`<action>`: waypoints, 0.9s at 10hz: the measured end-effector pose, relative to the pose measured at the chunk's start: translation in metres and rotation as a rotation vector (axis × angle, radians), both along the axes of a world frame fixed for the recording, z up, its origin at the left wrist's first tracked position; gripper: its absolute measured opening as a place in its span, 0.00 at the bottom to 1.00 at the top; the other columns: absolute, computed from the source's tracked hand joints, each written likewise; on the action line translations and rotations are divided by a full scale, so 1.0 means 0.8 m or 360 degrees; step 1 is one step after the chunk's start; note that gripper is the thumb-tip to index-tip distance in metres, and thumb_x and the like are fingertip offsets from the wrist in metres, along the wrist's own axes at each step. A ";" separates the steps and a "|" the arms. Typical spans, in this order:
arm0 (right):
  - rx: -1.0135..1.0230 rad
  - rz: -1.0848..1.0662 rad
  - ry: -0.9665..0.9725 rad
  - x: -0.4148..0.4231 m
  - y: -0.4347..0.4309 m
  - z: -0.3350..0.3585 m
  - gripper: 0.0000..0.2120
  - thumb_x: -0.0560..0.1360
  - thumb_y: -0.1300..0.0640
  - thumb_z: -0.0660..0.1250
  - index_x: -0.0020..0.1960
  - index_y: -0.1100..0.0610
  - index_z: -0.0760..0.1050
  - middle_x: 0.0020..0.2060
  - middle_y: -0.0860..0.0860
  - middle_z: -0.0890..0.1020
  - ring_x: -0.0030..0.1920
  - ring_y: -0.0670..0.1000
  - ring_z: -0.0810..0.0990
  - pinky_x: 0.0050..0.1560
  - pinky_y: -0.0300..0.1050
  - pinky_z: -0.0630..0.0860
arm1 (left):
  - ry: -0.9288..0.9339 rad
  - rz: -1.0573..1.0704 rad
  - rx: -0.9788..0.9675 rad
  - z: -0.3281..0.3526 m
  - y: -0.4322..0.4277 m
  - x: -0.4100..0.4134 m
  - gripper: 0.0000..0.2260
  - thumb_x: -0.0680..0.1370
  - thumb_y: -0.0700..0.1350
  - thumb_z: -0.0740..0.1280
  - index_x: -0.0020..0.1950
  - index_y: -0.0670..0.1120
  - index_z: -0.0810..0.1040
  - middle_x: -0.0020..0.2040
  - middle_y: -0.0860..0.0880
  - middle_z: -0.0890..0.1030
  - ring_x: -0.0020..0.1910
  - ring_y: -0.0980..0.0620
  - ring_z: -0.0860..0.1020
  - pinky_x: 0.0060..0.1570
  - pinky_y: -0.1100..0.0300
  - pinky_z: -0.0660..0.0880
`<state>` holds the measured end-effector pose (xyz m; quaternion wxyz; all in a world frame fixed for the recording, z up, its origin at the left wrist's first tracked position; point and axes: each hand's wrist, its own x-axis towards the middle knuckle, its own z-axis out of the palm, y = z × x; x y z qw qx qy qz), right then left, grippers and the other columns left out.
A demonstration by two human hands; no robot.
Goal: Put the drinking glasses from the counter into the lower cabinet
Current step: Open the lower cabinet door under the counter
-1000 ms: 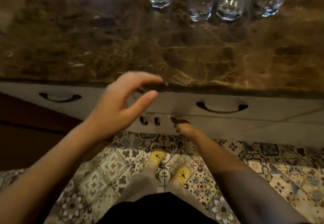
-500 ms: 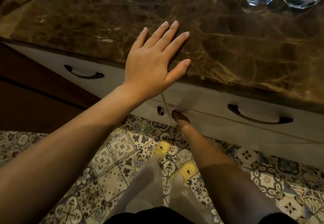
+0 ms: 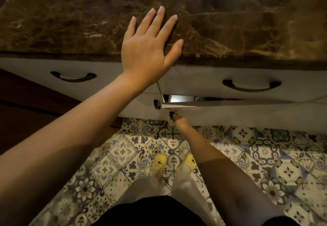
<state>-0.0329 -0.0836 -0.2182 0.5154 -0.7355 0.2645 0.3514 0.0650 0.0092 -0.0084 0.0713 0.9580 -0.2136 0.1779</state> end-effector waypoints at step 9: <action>-0.0135 -0.0202 -0.0012 -0.299 -0.049 0.000 0.18 0.82 0.58 0.50 0.62 0.63 0.74 0.61 0.61 0.78 0.61 0.60 0.76 0.60 0.47 0.71 | 0.0100 -0.0480 0.0184 -0.020 -0.141 -0.084 0.32 0.78 0.61 0.48 0.76 0.43 0.51 0.78 0.42 0.53 0.78 0.44 0.50 0.75 0.47 0.45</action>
